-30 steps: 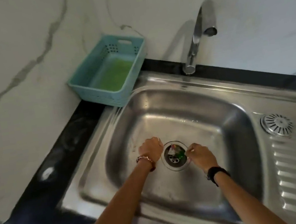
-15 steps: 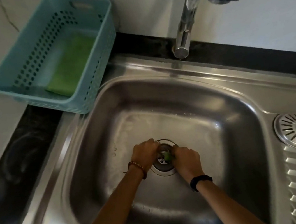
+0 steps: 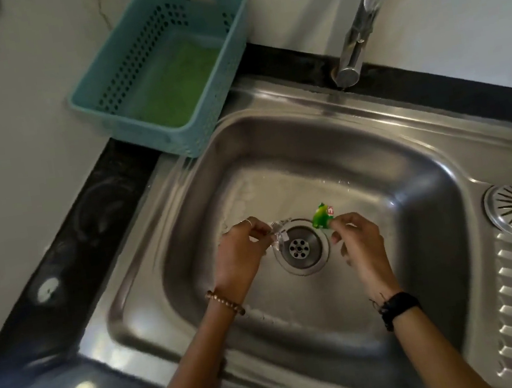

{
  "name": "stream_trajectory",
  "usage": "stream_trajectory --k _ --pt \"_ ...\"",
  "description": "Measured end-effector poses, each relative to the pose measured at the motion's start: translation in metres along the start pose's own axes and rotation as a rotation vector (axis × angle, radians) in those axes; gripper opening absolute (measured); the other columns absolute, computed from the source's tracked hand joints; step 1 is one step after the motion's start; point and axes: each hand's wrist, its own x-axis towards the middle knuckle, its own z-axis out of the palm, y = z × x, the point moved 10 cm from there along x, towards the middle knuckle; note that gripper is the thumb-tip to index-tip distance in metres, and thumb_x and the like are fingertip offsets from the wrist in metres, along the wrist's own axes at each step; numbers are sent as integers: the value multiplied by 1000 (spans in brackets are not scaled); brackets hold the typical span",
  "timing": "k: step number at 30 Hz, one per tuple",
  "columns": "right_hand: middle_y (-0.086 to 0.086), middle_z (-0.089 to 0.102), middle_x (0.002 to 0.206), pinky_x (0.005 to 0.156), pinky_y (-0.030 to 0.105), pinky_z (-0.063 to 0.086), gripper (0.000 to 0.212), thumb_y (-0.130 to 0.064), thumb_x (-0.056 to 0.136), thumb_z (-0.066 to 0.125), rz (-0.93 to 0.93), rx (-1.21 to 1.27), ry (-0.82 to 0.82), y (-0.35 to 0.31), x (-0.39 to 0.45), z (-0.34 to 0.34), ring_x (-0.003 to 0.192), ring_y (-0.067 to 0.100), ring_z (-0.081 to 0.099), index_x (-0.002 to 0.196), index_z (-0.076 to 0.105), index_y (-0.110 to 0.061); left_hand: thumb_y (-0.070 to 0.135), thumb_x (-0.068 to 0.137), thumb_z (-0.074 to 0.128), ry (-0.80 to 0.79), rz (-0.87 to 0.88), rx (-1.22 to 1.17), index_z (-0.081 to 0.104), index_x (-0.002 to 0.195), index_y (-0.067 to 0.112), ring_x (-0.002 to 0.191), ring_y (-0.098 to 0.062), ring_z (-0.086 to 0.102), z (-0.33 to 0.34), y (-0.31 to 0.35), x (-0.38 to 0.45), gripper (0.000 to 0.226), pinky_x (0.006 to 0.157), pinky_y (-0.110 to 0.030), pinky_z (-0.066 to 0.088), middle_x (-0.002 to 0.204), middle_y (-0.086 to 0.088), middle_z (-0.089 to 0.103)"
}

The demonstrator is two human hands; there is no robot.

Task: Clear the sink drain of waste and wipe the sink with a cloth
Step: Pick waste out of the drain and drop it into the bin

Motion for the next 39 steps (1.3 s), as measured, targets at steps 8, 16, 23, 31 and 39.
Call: stream_trajectory --k 8,16,23,31,39 --pt "-5 53 49 32 11 22 23 -12 89 53 -105 132 -352 -18 -154 104 32 1 36 68 56 -19 15 80 70 202 -94 -405 59 67 27 47 -5 59 -78 -61 -143 20 54 -26 53 57 11 60" --pt "-6 56 49 32 10 25 22 -13 88 55 -163 -127 -758 65 -338 247 33 -1 40 67 55 -20 15 84 64 554 -306 -514 65 74 15 56 -14 62 -167 -230 -366 9 58 -32 53 62 -1 65" --pt "-11 56 55 50 23 36 22 -20 82 63 -218 -550 -986 190 -427 371 51 5 47 61 57 -23 7 81 66 863 -583 -812 66 84 -4 47 1 57 -153 -408 -497 12 46 -13 48 72 -13 66" --pt "15 69 85 71 41 55 26 -13 83 57 -230 -972 -933 373 -356 491 80 33 66 61 52 -25 -3 82 62 786 -849 -1136 60 82 1 50 -13 55 -29 -620 -423 5 49 -19 53 67 -12 60" --pt "17 70 98 82 43 54 16 -4 83 53 -238 -1090 -921 533 -258 580 90 34 66 80 65 -15 -9 84 51 783 -1074 -1026 60 94 -2 31 -3 55 63 -795 -348 15 46 -17 51 77 -20 64"
